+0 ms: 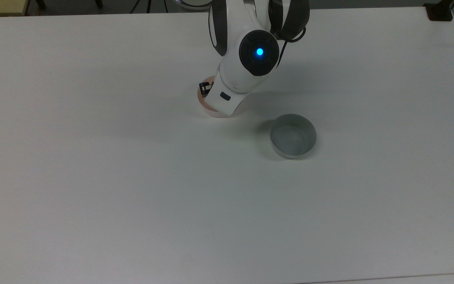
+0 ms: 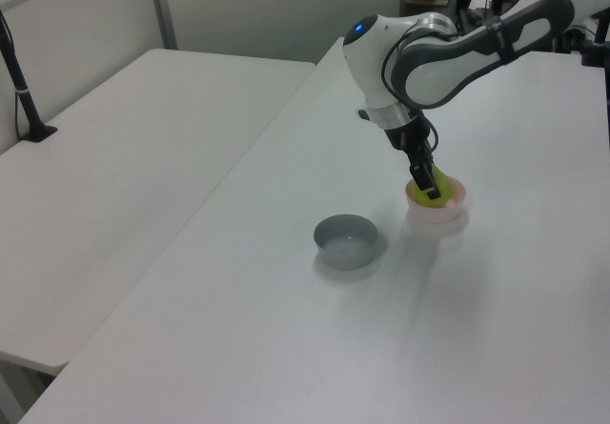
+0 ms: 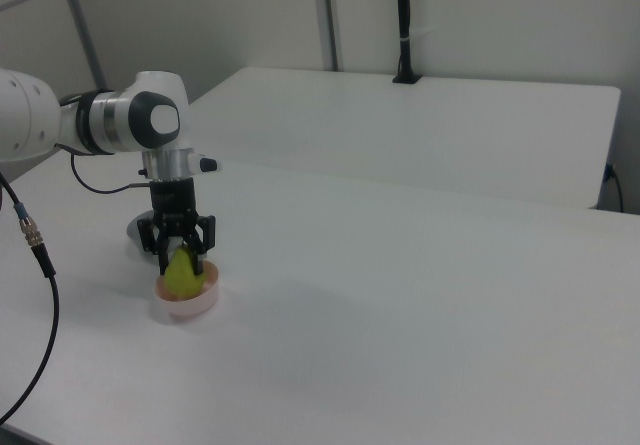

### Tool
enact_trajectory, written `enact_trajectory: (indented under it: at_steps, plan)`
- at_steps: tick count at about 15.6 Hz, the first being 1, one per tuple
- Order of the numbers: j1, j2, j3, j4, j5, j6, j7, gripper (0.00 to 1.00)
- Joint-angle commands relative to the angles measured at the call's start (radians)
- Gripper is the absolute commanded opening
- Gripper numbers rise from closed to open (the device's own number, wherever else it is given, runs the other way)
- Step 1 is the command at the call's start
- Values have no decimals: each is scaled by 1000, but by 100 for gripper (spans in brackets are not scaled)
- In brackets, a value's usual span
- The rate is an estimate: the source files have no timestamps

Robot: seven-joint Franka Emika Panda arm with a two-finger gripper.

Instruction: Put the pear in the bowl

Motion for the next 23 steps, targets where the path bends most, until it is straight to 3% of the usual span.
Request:
enact_trajectory:
  at_steps: [1, 3, 4, 11, 18, 23]
  plan:
    - [17, -9, -14, -13, -12, 21, 20, 83]
    - [19, -9, -14, -11, -12, 19, 28, 97]
    - [19, -12, -14, -8, -14, 19, 57, 100]
    - [-1, -164, -30, 9, -9, 4, 66, 100]
    - [-147, -308, -30, 16, 3, -44, 69, 100]
    - [-240, -310, -30, 46, 3, -28, 132, 100]
